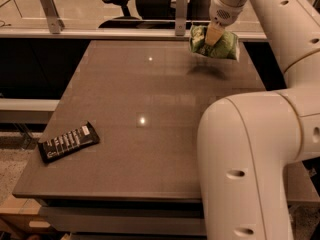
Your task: Move green jalapeno chip bag near rxbar chocolate
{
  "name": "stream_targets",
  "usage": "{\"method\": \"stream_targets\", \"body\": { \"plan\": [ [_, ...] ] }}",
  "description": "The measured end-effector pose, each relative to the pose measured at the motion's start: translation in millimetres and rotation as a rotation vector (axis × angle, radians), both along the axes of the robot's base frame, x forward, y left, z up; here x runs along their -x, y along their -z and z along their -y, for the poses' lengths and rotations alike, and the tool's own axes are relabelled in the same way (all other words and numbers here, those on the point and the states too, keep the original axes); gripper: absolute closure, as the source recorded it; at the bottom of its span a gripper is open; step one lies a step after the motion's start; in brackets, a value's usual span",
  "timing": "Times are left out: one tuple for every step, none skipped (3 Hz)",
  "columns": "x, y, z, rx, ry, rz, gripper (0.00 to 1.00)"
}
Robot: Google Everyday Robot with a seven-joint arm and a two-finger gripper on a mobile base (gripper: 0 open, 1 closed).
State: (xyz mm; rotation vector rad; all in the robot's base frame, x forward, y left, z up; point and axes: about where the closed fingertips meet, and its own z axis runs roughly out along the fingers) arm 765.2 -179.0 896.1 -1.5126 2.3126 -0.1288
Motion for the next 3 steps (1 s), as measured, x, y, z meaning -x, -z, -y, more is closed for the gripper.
{"method": "stream_targets", "body": {
  "plan": [
    [26, -18, -4, -0.029, -0.039, 0.021, 1.00],
    [65, -39, -18, -0.103, -0.130, 0.068, 1.00],
    [118, -30, -47, -0.169, -0.264, 0.074, 1.00]
  ]
}}
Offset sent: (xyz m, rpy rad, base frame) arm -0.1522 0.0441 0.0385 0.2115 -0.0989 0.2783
